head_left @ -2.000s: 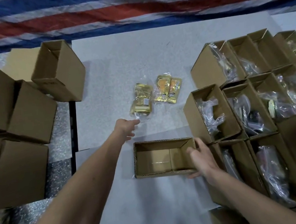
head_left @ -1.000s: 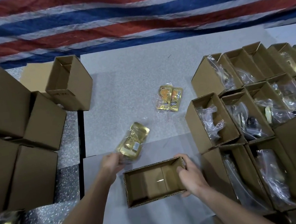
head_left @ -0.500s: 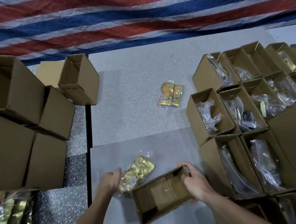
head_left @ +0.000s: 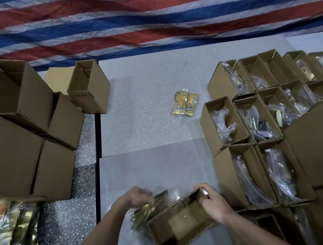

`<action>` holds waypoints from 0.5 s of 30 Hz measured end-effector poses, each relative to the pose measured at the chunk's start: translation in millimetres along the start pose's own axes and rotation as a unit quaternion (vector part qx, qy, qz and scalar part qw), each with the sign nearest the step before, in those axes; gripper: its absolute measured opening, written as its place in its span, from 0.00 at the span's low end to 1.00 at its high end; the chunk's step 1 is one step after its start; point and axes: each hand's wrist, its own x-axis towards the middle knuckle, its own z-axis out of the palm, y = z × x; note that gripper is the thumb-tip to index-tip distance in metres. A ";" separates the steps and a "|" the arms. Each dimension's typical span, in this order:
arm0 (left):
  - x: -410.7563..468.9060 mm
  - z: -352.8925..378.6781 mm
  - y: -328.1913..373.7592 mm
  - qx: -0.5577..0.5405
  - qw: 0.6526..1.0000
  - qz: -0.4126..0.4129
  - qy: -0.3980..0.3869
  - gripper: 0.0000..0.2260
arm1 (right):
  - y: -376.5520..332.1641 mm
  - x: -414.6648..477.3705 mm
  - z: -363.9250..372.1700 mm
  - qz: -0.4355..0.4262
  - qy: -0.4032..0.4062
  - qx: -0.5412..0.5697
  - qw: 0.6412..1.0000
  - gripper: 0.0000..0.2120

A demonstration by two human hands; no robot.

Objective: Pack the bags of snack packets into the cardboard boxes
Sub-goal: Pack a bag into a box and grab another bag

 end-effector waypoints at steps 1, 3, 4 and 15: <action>-2.0 2.1 -1.6 -0.013 1.000 0.004 0.007 0.05 | 2.2 -1.5 0.9 0.002 0.002 0.004 1.000 0.20; -7.5 5.4 -4.8 -0.046 0.999 0.001 0.027 0.05 | 5.9 -4.7 2.0 0.004 0.010 0.009 1.000 0.18; -8.2 6.2 -7.2 -0.051 0.998 0.002 0.038 0.07 | 7.6 -6.5 2.2 0.003 0.014 0.009 1.000 0.18; -36.0 8.3 -1.3 -0.068 0.988 0.076 0.116 0.09 | 23.9 -19.1 4.3 0.009 0.026 0.031 0.999 0.21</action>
